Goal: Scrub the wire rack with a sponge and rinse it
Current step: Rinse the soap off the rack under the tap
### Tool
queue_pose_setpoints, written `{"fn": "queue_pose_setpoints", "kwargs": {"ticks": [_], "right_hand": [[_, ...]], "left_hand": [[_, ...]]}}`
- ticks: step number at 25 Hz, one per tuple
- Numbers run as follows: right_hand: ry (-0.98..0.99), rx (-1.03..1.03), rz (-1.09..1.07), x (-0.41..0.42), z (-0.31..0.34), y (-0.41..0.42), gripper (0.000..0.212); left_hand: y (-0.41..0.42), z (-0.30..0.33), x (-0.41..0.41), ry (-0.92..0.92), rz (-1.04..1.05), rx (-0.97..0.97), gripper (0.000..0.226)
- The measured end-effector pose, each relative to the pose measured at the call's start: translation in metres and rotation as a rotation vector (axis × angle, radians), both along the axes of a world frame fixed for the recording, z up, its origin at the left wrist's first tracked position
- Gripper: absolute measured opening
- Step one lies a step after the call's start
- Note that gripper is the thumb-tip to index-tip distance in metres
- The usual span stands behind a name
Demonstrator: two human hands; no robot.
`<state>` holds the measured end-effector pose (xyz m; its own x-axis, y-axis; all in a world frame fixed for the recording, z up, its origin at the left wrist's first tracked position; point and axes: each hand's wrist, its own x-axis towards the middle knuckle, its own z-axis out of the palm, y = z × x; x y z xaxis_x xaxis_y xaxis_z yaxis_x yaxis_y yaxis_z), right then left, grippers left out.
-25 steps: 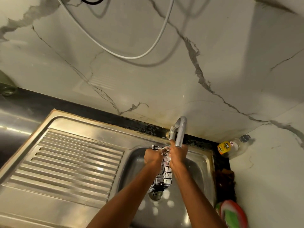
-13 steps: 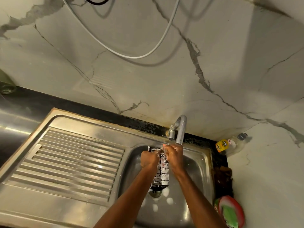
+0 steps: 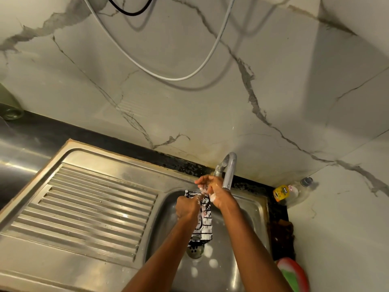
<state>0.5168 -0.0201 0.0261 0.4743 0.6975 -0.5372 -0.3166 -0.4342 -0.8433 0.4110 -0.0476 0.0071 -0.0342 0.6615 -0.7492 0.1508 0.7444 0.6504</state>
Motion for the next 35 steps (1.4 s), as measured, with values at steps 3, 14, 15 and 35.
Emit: {"fn": "queue_pose_setpoints", "kwargs": {"ticks": [3,14,15,35], "right_hand": [[0.237,0.137,-0.327,0.005,0.006,-0.006,0.047],[0.399,0.423,-0.158,0.012,0.005,-0.002,0.054],[0.387,0.459,-0.15,0.011,0.009,-0.007,0.055],[-0.362,0.026,-0.324,0.011,0.029,-0.042,0.025]], "left_hand": [[0.001,-0.001,0.003,0.035,0.006,0.04,0.052],[0.002,0.0,0.016,0.017,0.006,0.047,0.046],[0.003,-0.003,0.017,0.02,0.002,0.047,0.045],[-0.004,0.013,0.028,0.15,-0.296,0.229,0.026]]}}
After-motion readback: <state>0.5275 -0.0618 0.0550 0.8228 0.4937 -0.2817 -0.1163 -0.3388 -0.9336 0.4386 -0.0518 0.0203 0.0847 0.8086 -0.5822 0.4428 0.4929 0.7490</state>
